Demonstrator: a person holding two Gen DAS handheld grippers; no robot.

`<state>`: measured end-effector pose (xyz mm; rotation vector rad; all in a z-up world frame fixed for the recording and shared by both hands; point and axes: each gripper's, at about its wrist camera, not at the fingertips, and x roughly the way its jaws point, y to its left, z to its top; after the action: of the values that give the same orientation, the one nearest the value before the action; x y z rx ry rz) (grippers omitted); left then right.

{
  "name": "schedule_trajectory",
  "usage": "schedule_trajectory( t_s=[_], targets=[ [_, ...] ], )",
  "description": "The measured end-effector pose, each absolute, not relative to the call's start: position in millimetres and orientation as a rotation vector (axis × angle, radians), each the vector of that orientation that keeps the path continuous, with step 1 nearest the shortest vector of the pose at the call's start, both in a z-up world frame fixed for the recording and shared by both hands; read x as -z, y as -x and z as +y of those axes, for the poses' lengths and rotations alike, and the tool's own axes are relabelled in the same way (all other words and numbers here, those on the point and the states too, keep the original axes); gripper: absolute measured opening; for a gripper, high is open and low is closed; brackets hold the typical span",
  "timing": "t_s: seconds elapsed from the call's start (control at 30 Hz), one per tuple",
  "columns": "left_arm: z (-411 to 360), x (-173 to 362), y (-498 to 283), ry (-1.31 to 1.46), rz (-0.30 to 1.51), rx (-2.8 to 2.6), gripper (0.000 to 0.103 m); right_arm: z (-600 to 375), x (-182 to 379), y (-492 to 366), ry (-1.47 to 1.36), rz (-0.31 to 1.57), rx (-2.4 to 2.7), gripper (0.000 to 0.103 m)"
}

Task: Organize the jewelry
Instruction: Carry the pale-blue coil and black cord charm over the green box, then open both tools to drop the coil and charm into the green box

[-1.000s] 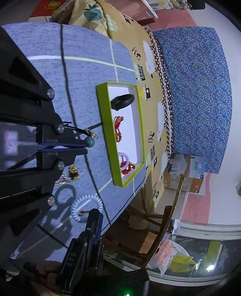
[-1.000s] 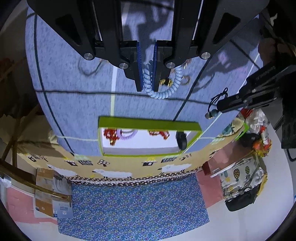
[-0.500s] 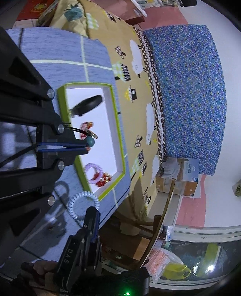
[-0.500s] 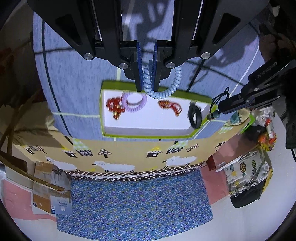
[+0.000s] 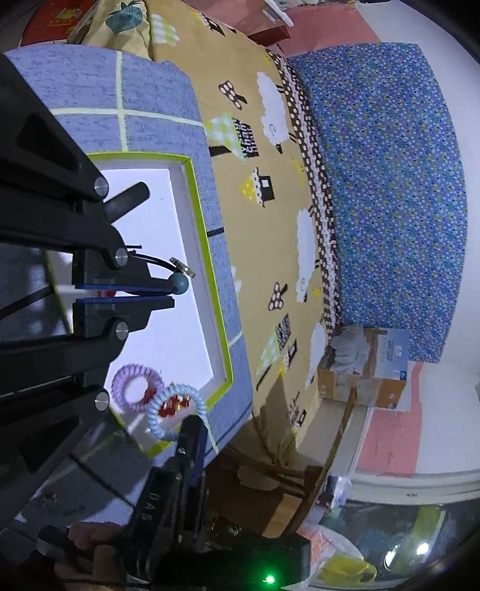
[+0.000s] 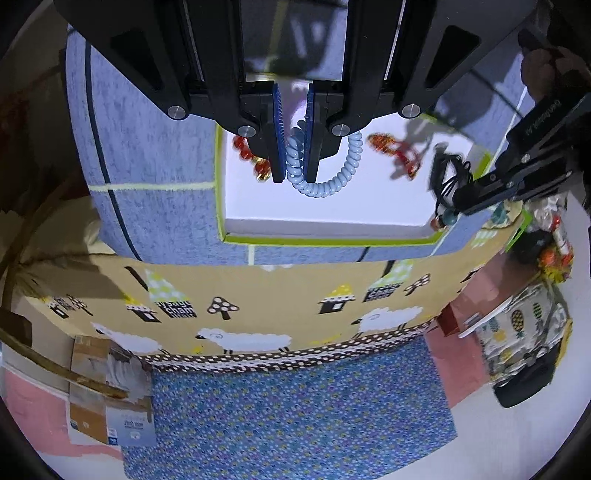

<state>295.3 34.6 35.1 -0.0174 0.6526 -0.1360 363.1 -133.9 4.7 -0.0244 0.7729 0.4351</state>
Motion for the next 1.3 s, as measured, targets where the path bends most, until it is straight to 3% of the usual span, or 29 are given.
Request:
schedule_trajectory(
  t_s=[0.9,1.0,1.07,1.3],
  targets=[
    [19,9,-360,0.014,0.779,0.109,0.003,-122,41,-437,0.024,0.902,-0.411,0.010],
    [19,9,-359,0.014,0.783,0.122,0.010,-122,39,-435,0.027,0.901,-0.402,0.013],
    [20,8,-358,0.020,0.779,0.123,0.024,-123,38,-433,0.019,0.898,-0.403,0.017],
    [30,-7,-337,0.050,0.745,0.118,0.026,-127,22,-415,0.018,0.872,-0.402,0.018]
  ],
)
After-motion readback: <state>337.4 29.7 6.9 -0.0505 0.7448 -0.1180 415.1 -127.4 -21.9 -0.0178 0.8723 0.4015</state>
